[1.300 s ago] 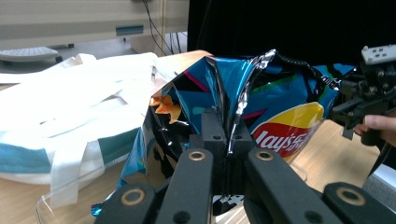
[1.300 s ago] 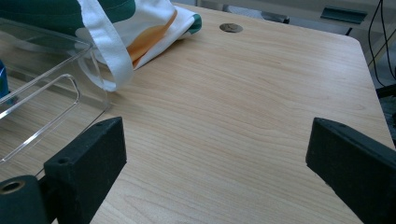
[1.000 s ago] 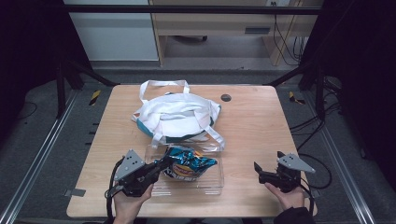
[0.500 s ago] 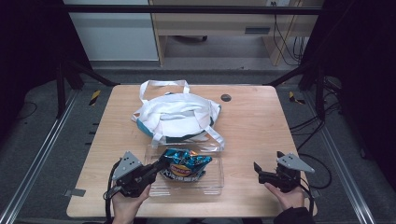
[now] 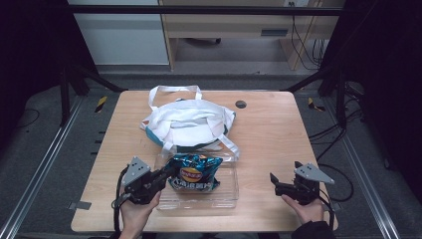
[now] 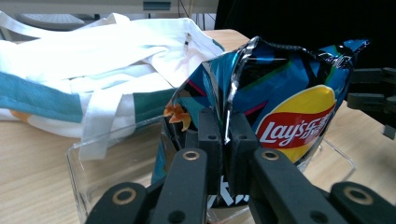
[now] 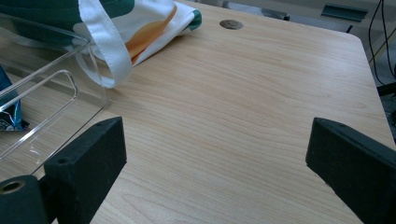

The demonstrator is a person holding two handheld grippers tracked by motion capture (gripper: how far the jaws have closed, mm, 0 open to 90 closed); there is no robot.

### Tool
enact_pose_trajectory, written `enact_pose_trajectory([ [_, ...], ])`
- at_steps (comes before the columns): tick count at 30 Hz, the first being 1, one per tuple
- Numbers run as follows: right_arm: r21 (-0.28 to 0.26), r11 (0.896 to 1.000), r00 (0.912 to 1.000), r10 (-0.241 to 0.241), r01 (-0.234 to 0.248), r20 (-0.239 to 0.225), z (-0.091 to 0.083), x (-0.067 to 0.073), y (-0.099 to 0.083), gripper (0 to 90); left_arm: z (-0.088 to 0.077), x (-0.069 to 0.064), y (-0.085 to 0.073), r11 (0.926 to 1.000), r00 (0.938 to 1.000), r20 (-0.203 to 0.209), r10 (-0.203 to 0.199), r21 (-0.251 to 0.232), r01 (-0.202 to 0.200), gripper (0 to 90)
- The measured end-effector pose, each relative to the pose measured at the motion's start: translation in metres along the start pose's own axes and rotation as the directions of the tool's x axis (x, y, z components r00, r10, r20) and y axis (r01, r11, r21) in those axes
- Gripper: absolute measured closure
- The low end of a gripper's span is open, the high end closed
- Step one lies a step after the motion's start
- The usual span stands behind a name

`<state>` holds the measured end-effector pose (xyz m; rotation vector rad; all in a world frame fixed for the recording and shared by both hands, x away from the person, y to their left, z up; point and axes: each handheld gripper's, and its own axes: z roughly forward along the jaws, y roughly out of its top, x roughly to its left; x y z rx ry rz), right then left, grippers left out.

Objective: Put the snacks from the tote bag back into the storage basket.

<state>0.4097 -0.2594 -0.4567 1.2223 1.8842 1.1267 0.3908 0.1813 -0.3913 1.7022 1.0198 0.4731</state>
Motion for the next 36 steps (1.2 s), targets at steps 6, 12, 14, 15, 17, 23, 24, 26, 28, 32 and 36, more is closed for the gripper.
enact_pose_trajectory([
  [6, 0.002, 1.0, 1.0, -0.006, 0.006, 0.0, 0.001, 0.0, 0.0, 5.3, 0.007, 0.004, 0.004, 0.9998, 0.9997, -0.017, -0.018, -0.012, 0.018, 85.1],
  [12, 0.003, 1.0, 1.0, -0.007, 0.007, 0.0, 0.001, 0.0, 0.0, 5.4, 0.012, 0.006, 0.006, 0.9996, 0.9994, -0.025, -0.022, -0.019, 0.022, 84.2],
  [14, 0.005, 1.0, 1.0, -0.007, 0.007, -0.001, 0.001, 0.0, 0.0, 5.4, 0.014, 0.006, 0.007, 0.9997, 0.9995, -0.029, -0.014, -0.021, 0.014, 84.0],
  [15, 0.005, 1.0, 1.0, -0.007, 0.007, -0.001, 0.001, 0.0, 0.0, 5.4, 0.015, 0.006, 0.008, 0.9996, 0.9994, -0.032, -0.013, -0.025, 0.012, 84.0],
  [17, 0.005, 1.0, 1.0, -0.006, 0.006, -0.002, 0.002, 0.0, 0.0, 5.4, 0.017, 0.007, 0.008, 0.9995, 0.9994, -0.034, -0.004, -0.03, 0.003, 84.0],
  [23, 0.007, 1.0, 1.0, -0.007, 0.007, -0.003, 0.002, 0.001, 0.0, 5.5, 0.021, 0.01, 0.008, 0.9987, 0.9995, -0.03, 0.011, -0.05, -0.013, 83.7],
  [24, 0.007, 1.0, 0.9999, -0.01, 0.01, -0.001, 0.002, 0.0, 0.0, 5.5, 0.021, 0.01, 0.008, 0.9986, 0.9994, -0.031, 0.012, -0.05, -0.014, 83.5],
  [26, 0.01, 1.0, 1.0, -0.006, 0.006, -0.001, 0.003, 0.001, 0.0, 5.5, 0.023, 0.011, 0.009, 0.9985, 0.9994, -0.031, 0.013, -0.052, -0.015, 83.3],
  [28, 0.011, 1.0, 1.0, -0.005, 0.005, -0.002, 0.003, 0.0, 0.0, 5.5, 0.024, 0.012, 0.01, 0.9983, 0.9993, -0.034, 0.014, -0.055, -0.016, 83.3],
  [32, 0.012, 1.0, 1.0, -0.005, 0.005, -0.001, 0.003, 0.001, 0.0, 5.5, 0.027, 0.013, 0.011, 0.9983, 0.9992, -0.038, 0.013, -0.057, -0.015, 82.9],
  [36, 0.012, 1.0, 1.0, -0.009, 0.009, 0.001, 0.004, 0.001, 0.0, 5.5, 0.029, 0.014, 0.011, 0.9983, 0.9988, -0.045, 0.017, -0.055, -0.02, 81.7],
])
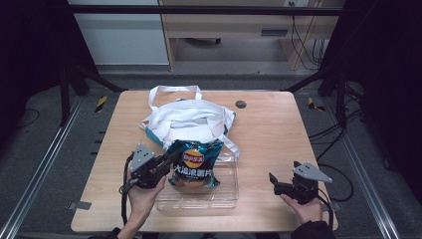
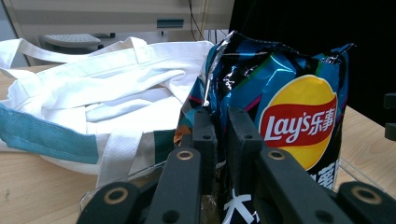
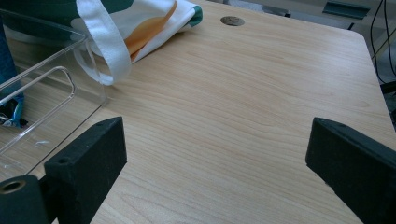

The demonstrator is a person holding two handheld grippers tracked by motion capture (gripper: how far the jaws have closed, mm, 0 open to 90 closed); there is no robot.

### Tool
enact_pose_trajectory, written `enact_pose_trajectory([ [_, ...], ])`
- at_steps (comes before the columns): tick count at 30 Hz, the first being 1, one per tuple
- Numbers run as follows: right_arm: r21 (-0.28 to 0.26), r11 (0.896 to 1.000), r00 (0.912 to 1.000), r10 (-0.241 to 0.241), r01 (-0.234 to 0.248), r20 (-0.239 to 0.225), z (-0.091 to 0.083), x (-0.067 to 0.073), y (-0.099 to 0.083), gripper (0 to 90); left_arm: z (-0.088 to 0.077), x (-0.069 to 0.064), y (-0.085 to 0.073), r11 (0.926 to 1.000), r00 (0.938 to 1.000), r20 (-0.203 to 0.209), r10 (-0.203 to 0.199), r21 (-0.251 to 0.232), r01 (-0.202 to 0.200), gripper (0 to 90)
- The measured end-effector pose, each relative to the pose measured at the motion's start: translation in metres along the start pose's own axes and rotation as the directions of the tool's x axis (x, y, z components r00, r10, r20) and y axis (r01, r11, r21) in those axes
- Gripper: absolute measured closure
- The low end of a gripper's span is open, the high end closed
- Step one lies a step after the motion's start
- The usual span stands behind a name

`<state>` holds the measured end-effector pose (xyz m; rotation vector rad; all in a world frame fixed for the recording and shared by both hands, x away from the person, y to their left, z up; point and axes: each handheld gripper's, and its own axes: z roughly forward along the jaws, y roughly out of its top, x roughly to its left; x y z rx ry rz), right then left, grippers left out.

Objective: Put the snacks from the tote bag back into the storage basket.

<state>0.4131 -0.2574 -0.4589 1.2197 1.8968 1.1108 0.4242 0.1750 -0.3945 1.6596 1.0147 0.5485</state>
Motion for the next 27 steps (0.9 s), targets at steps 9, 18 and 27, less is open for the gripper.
enact_pose_trajectory([
  [9, 0.003, 1.0, 1.0, -0.002, 0.002, 0.0, 0.001, 0.0, 0.0, 5.5, 0.006, 0.005, -0.001, 0.9997, 0.9997, -0.008, 0.021, 0.01, -0.021, 70.3],
  [18, 0.0, 1.0, 1.0, 0.001, -0.001, 0.0, 0.0, 0.0, 0.0, 5.5, 0.011, 0.007, -0.003, 0.999, 0.9994, 0.011, 0.034, 0.029, -0.034, 50.0],
  [27, -0.007, 1.0, 1.0, 0.001, -0.001, -0.002, -0.001, 0.0, 0.001, 5.5, 0.005, 0.01, -0.003, 0.9989, 0.9993, 0.02, 0.03, 0.036, -0.031, 39.7],
])
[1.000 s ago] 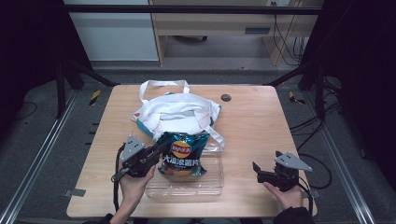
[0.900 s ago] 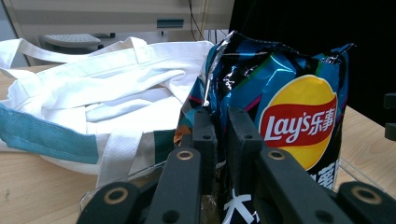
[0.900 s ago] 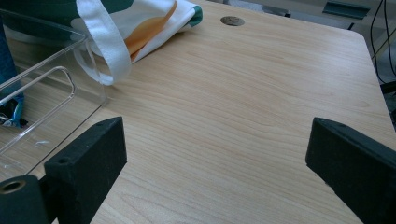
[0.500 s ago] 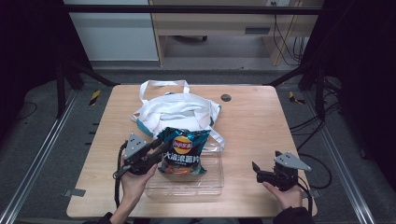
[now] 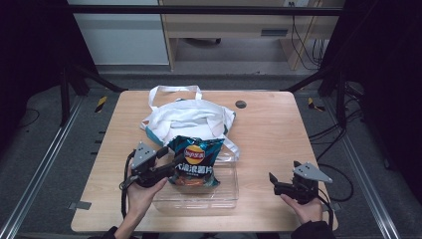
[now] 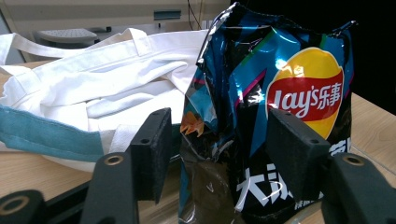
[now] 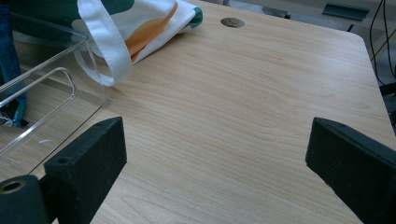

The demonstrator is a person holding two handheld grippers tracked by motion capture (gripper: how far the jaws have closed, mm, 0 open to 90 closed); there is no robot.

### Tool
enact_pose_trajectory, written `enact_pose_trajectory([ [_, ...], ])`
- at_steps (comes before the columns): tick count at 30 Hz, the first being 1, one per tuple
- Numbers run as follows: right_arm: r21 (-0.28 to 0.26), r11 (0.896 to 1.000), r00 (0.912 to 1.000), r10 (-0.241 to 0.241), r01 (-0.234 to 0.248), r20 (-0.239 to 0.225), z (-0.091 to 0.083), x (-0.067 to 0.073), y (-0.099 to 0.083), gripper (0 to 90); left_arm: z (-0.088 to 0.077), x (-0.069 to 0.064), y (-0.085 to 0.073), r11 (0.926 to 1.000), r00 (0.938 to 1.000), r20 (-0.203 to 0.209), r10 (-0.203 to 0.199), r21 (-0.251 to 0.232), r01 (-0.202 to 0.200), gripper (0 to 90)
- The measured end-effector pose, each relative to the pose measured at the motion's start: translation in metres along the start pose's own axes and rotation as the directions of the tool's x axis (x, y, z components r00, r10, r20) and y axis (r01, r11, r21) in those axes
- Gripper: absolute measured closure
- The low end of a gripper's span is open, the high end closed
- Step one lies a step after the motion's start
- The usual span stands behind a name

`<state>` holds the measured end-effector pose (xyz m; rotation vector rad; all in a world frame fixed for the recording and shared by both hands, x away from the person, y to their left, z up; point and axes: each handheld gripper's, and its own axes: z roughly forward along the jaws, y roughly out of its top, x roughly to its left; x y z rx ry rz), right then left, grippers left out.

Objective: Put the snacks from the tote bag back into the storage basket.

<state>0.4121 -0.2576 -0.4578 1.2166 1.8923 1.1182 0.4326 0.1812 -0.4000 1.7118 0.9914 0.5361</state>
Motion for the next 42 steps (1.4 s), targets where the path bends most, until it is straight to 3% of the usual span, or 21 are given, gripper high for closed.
enact_pose_trajectory([
  [7, -0.005, 1.0, 1.0, -0.003, 0.003, 0.003, -0.001, 0.0, 0.0, 5.4, -0.006, 0.001, -0.001, 0.9992, 0.9993, 0.002, 0.038, 0.011, -0.038, 34.3],
  [17, -0.005, 1.0, 1.0, -0.002, 0.002, 0.006, -0.002, -0.001, -0.001, 5.4, -0.018, 0.009, -0.007, 0.9983, 0.9984, 0.015, 0.054, 0.02, -0.055, 31.5],
  [20, -0.006, 1.0, 1.0, 0.003, -0.003, 0.006, -0.002, -0.002, -0.001, 5.3, -0.023, 0.015, -0.007, 0.9992, 0.9992, 0.008, 0.038, 0.013, -0.038, 30.9],
  [31, -0.004, 1.0, 0.9998, 0.009, -0.009, 0.018, -0.002, -0.004, -0.002, 5.2, -0.032, 0.04, -0.017, 0.9996, 0.9983, -0.052, 0.028, 0.011, -0.027, 30.6],
  [42, 0.002, 1.0, 0.9991, 0.019, -0.019, 0.039, -0.003, -0.012, -0.004, 5.1, -0.027, 0.073, -0.034, 0.9987, 0.9888, -0.149, 0.013, 0.05, -0.006, 30.4],
])
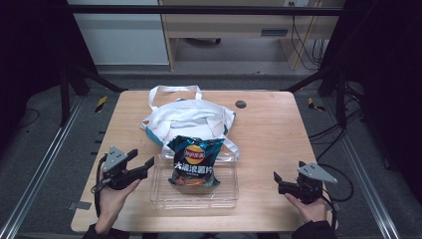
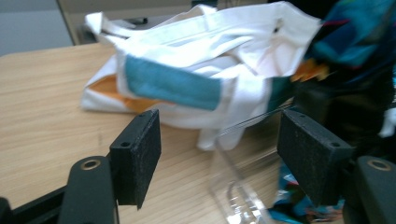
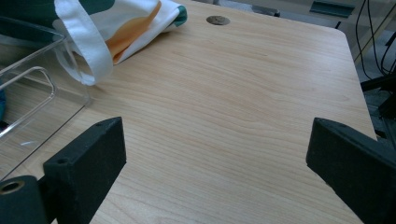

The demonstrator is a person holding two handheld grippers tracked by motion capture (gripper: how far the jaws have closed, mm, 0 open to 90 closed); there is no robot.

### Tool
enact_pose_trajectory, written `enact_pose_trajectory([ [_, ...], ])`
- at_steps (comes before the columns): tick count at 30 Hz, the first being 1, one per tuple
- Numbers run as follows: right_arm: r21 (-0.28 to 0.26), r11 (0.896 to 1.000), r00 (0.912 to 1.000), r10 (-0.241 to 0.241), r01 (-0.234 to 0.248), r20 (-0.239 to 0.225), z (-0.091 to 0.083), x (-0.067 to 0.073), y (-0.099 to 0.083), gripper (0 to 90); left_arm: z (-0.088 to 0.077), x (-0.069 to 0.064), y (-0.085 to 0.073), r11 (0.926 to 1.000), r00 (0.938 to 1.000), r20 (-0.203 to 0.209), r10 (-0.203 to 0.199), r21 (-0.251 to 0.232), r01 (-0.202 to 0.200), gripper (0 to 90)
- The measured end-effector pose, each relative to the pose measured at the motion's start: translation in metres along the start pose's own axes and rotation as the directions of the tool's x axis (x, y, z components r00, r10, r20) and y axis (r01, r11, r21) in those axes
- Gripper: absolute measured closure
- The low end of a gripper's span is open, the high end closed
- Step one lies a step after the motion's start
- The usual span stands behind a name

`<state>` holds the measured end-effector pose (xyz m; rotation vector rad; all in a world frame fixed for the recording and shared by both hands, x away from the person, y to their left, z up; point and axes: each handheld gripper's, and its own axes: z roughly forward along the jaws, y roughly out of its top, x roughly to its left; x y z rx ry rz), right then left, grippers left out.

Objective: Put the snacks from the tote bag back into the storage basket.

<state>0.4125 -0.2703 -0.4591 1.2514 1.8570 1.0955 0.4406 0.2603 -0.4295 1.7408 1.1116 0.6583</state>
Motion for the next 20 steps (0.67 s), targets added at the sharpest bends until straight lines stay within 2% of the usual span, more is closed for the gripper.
enact_pose_trajectory([
  [8, 0.008, 1.0, 0.9999, 0.007, -0.007, 0.015, 0.0, -0.006, -0.001, 5.0, 0.011, 0.018, -0.013, 0.9982, 0.9972, -0.073, 0.019, 0.058, -0.014, 30.1],
  [10, 0.011, 1.0, 0.9998, 0.007, -0.007, 0.016, 0.001, -0.007, -0.002, 4.9, 0.013, 0.021, -0.016, 0.9968, 0.9956, -0.087, 0.034, 0.076, -0.027, 30.0],
  [14, 0.019, 1.0, 0.9998, 0.004, -0.004, 0.019, 0.001, -0.007, -0.002, 4.8, 0.019, 0.024, -0.02, 0.9931, 0.9942, -0.098, 0.044, 0.112, -0.033, 28.9],
  [20, 0.026, 1.0, 0.9996, 0.002, -0.002, 0.028, 0.003, -0.008, -0.002, 4.7, 0.021, 0.027, -0.022, 0.9922, 0.9948, -0.096, 0.032, 0.123, -0.02, 28.1],
])
